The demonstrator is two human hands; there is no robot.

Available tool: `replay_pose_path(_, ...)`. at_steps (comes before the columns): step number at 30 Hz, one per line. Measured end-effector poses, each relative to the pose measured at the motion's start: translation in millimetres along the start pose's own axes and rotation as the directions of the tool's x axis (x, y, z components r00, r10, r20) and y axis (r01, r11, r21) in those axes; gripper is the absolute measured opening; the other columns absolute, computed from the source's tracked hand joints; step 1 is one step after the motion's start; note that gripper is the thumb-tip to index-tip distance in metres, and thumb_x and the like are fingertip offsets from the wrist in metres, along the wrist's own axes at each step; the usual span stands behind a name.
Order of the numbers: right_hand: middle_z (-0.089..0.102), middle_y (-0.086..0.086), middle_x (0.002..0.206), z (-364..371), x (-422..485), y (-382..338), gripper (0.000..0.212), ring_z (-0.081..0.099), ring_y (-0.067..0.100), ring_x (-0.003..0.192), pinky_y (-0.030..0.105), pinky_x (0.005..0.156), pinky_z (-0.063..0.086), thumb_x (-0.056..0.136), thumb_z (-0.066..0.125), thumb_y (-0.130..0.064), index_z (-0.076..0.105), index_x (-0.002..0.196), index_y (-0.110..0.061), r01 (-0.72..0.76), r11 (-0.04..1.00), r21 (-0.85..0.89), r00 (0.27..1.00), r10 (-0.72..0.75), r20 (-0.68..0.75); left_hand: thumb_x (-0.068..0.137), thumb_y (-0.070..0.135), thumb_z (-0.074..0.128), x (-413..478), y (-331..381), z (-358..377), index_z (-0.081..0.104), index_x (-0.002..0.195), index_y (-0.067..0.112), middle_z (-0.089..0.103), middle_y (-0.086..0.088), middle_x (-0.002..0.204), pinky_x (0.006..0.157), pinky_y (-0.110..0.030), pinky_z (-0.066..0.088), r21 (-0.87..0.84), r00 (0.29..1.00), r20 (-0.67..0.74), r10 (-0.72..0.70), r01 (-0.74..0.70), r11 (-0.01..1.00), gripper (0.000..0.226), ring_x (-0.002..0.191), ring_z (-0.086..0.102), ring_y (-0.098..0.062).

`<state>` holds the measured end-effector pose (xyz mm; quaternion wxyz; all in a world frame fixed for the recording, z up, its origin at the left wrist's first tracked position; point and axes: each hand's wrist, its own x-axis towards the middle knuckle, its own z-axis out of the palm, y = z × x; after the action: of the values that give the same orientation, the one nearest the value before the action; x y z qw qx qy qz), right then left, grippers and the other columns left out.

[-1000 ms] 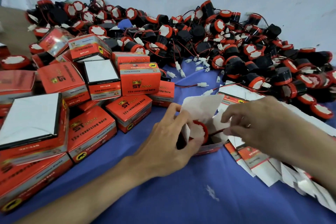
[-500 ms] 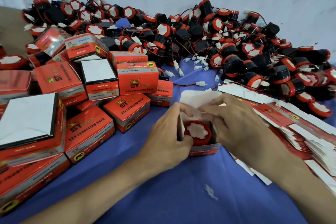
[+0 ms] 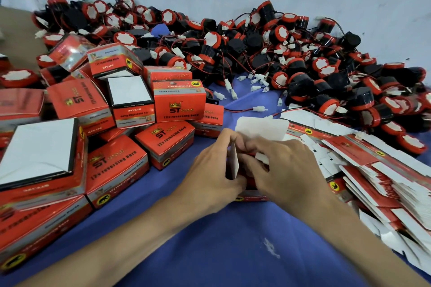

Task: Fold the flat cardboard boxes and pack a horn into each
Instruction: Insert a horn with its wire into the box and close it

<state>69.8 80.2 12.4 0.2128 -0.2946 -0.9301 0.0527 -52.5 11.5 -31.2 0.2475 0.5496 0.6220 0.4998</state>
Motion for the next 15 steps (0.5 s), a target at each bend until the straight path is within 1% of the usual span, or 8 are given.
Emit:
replay_pose_path(2, 0.07, -0.005, 0.102, -4.6, -1.5, 4.8, 0.021, 0.061, 0.025, 0.096, 0.034, 0.079, 0.041, 0.09, 0.056, -0.031, 0.066, 0.108, -0.028, 0.059, 0.997, 0.041, 0.992, -0.063, 0.106, 0.065, 0.018, 0.059, -0.9, -1.1, -0.5, 0.037, 0.091, 0.034, 0.064, 0.003, 0.08, 0.059, -0.048, 0.05, 0.01, 1.0, -0.017, -0.008, 0.008, 1.0, 0.038, 0.069, 0.061, -0.02)
replay_pose_path(4, 0.064, -0.005, 0.117, -6.6, 0.1, 7.6, 0.024, 0.055, 0.022, 0.108, 0.029, 0.088, 0.033, 0.093, 0.053, -0.029, 0.062, 0.115, -0.025, 0.137, 0.989, 0.052, 0.975, -0.144, 0.167, 0.063, 0.023, 0.059, -3.0, -1.8, -0.5, 0.036, 0.088, 0.036, 0.061, 0.011, 0.073, 0.055, -0.038, 0.047, 0.024, 0.999, -0.035, -0.005, 0.006, 1.0, 0.036, 0.063, 0.058, -0.01)
replay_pose_path(6, 0.064, -0.003, 0.116, -4.7, 4.8, 5.9, 0.022, 0.056, 0.023, 0.107, 0.032, 0.087, 0.035, 0.096, 0.048, -0.026, 0.058, 0.115, -0.021, 0.121, 0.992, 0.039, 0.977, -0.126, 0.172, 0.064, 0.025, 0.061, -4.3, -2.3, -0.2, 0.038, 0.089, 0.035, 0.063, 0.013, 0.078, 0.061, -0.038, 0.052, 0.033, 0.998, -0.058, 0.002, 0.0, 0.999, 0.036, 0.07, 0.062, -0.008)
replay_pose_path(8, 0.068, -0.001, 0.102, -0.5, 6.3, -2.1, 0.016, 0.061, 0.027, 0.093, 0.039, 0.078, 0.038, 0.098, 0.045, -0.028, 0.054, 0.108, -0.019, 0.034, 0.999, 0.008, 0.996, -0.035, 0.08, 0.064, 0.026, 0.063, -5.3, -2.7, -1.5, 0.039, 0.09, 0.035, 0.066, 0.011, 0.085, 0.069, -0.041, 0.054, 0.05, 0.997, -0.077, 0.008, -0.004, 0.999, 0.037, 0.076, 0.066, -0.014)
replay_pose_path(10, 0.066, 0.002, 0.09, 5.3, 3.3, -4.5, 0.012, 0.063, 0.03, 0.077, 0.036, 0.06, 0.04, 0.098, 0.048, -0.025, 0.055, 0.101, -0.016, 0.031, 0.998, -0.059, 0.998, -0.034, -0.05, 0.063, 0.028, 0.065, -4.9, -3.0, -3.0, 0.039, 0.092, 0.034, 0.067, 0.01, 0.085, 0.07, -0.043, 0.054, 0.056, 0.996, -0.09, 0.011, -0.006, 0.998, 0.039, 0.077, 0.066, -0.017)
replay_pose_path(13, 0.062, 0.002, 0.099, 8.5, -3.0, -3.0, 0.016, 0.064, 0.028, 0.079, 0.031, 0.054, 0.031, 0.094, 0.054, -0.022, 0.058, 0.107, -0.014, 0.045, 0.967, -0.251, 0.999, -0.04, 0.026, 0.063, 0.031, 0.065, -5.3, -2.5, -2.5, 0.039, 0.09, 0.036, 0.065, 0.015, 0.082, 0.068, -0.044, 0.053, 0.061, 0.994, -0.107, 0.008, -0.002, 0.998, 0.038, 0.075, 0.065, -0.016)
replay_pose_path(14, 0.065, 0.004, 0.09, 7.5, -3.3, -1.1, 0.017, 0.065, 0.029, 0.071, 0.03, 0.051, 0.029, 0.09, 0.061, -0.022, 0.059, 0.103, -0.011, 0.011, 0.951, -0.309, 1.0, -0.004, 0.023, 0.064, 0.032, 0.065, -5.8, -2.1, -1.9, 0.037, 0.089, 0.038, 0.063, 0.017, 0.083, 0.068, -0.044, 0.052, 0.059, 0.994, -0.11, 0.003, 0.004, 0.998, 0.038, 0.074, 0.064, -0.017)
replay_pose_path(15, 0.064, 0.006, 0.07, 5.6, -2.9, -0.1, 0.019, 0.063, 0.03, 0.055, 0.028, 0.045, 0.027, 0.084, 0.07, -0.021, 0.059, 0.092, -0.008, -0.035, 0.948, -0.316, 0.999, 0.03, -0.023, 0.064, 0.034, 0.064, -5.9, -2.1, -1.3, 0.036, 0.088, 0.04, 0.062, 0.017, 0.085, 0.067, -0.045, 0.052, 0.059, 0.994, -0.112, -0.005, 0.012, 0.998, 0.038, 0.073, 0.064, -0.018)
